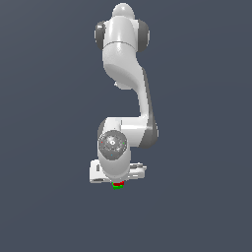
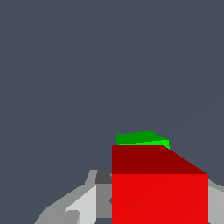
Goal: Stack the red cube on top of the green cube.
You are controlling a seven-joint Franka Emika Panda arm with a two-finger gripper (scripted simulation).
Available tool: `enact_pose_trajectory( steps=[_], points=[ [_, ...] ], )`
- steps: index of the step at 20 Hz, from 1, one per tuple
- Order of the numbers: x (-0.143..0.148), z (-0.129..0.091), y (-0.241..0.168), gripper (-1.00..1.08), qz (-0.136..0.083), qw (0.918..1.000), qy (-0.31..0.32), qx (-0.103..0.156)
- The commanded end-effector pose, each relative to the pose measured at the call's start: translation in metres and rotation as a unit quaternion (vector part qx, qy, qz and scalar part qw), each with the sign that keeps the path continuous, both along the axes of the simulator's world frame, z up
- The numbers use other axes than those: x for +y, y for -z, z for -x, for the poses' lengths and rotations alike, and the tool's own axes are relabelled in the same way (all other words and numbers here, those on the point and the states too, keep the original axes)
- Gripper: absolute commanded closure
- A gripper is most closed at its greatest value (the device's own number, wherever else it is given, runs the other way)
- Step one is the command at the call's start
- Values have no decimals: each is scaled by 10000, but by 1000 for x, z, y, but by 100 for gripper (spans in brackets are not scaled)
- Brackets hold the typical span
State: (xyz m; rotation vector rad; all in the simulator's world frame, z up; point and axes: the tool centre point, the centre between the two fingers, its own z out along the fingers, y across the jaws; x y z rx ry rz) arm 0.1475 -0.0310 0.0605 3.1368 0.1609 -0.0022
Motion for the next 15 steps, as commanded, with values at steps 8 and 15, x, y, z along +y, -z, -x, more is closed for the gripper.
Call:
enact_pose_trajectory(
  steps=[8,15],
  points=[
    [-6,-3,1,-92,-3,10000,-11,-7],
    [-6,-3,1,-92,-3,10000,-11,-7]
  ],
)
